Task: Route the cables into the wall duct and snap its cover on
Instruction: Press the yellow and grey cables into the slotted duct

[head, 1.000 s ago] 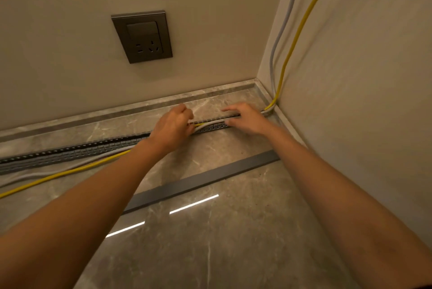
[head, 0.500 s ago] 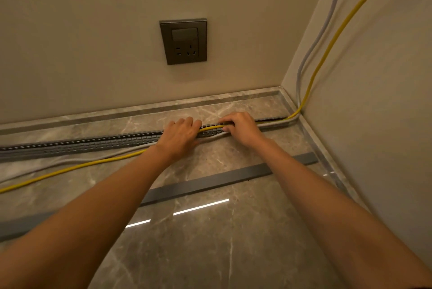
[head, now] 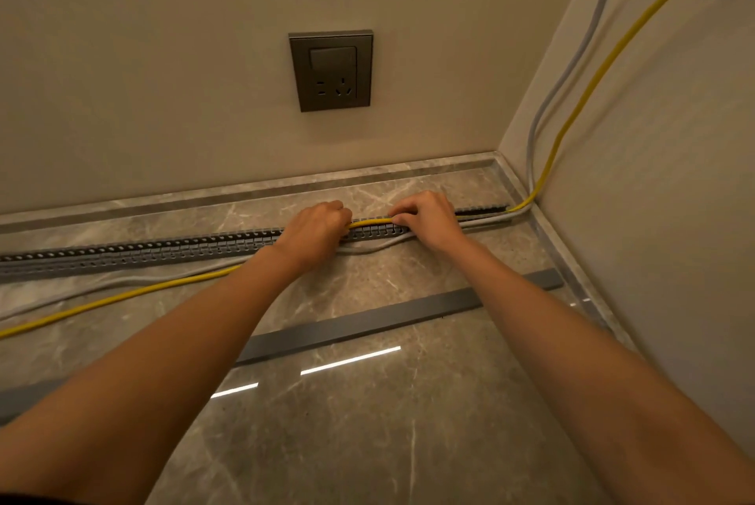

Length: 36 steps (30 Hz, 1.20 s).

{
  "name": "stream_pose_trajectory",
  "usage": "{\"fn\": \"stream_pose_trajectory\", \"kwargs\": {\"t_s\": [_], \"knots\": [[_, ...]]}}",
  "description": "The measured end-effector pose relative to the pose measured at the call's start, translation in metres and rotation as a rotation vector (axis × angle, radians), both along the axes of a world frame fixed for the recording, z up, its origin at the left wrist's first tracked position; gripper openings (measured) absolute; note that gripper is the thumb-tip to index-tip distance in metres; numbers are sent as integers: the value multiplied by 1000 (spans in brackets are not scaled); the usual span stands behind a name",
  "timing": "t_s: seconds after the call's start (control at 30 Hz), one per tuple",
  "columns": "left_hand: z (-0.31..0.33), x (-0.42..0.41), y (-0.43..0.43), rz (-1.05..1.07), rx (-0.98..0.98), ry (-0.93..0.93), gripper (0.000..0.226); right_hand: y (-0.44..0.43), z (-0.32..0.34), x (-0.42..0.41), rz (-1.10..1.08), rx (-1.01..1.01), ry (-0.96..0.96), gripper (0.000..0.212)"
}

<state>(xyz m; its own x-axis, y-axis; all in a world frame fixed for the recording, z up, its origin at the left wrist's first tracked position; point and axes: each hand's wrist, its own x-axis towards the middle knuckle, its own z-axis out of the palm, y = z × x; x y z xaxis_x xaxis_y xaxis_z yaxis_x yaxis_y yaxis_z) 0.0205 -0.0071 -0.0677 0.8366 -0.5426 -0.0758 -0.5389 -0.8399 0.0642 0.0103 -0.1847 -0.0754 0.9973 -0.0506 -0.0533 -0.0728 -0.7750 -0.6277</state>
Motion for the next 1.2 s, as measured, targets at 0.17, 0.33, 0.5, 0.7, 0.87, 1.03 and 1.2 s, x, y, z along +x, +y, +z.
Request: {"fn": "stream_pose_trajectory", "kwargs": {"t_s": [0.17,0.33,0.5,0.7,0.87,1.03,1.2], "knots": [[1,2,4,90,-207,45,21,3,-1,9,-81,115,102,17],[6,0,-4,-30,-29,-92,20,6,9,22,-137,179,255,22],[2,-7,-11,-110,164,-118,26,4,3,19,-129,206,230,21],[0,-15,-11,-128,164,-86,42,-6,4,5,38,224,181,25],[-11,-20,-11,-176,231,-196,38,-19,3,-11,160,-14,162,42],[-4,-15,-7,-217,213,-175,29,-25,-4,-15,160,-108,12,36],[-2,-10,-5,-21,-33,-50,22,-23,-1,-11,58,-13,-28,27]]}}
